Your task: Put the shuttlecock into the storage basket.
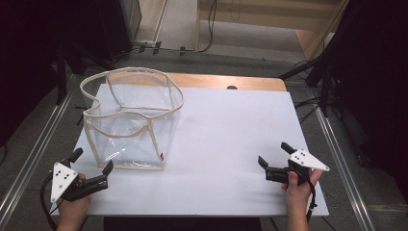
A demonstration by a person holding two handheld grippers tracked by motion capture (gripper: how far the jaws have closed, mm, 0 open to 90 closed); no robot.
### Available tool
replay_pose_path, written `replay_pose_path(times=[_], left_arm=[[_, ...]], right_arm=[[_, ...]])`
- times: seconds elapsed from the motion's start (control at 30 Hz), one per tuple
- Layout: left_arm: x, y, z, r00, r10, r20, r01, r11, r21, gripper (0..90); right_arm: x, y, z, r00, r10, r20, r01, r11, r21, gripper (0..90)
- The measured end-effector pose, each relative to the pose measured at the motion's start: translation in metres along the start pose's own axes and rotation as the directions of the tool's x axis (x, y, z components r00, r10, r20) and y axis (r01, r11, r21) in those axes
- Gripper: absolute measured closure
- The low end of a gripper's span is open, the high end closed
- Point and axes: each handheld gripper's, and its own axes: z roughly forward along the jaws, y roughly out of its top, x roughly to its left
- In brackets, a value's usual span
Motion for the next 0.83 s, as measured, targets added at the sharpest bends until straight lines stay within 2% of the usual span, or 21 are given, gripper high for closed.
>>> replay_pose_path(times=[0.4,0.57,0.83], left_arm=[[0.0,0.0,0.0,1.0,-0.005,0.003,0.005,1.0,-0.003,0.0],[0.001,0.0,-0.001,1.0,-0.007,0.005,0.007,1.0,-0.004,0.0],[0.002,0.0,-0.001,1.0,-0.009,0.005,0.009,1.0,-0.004,0.0]], right_arm=[[-0.021,-0.006,-0.02,0.9988,0.032,0.036,-0.031,0.999,-0.035,0.0],[-0.026,-0.012,-0.024,0.999,0.033,0.029,-0.033,0.999,-0.023,0.0],[-0.025,-0.014,-0.023,0.9991,0.04,0.011,-0.04,0.999,-0.013,0.0]])
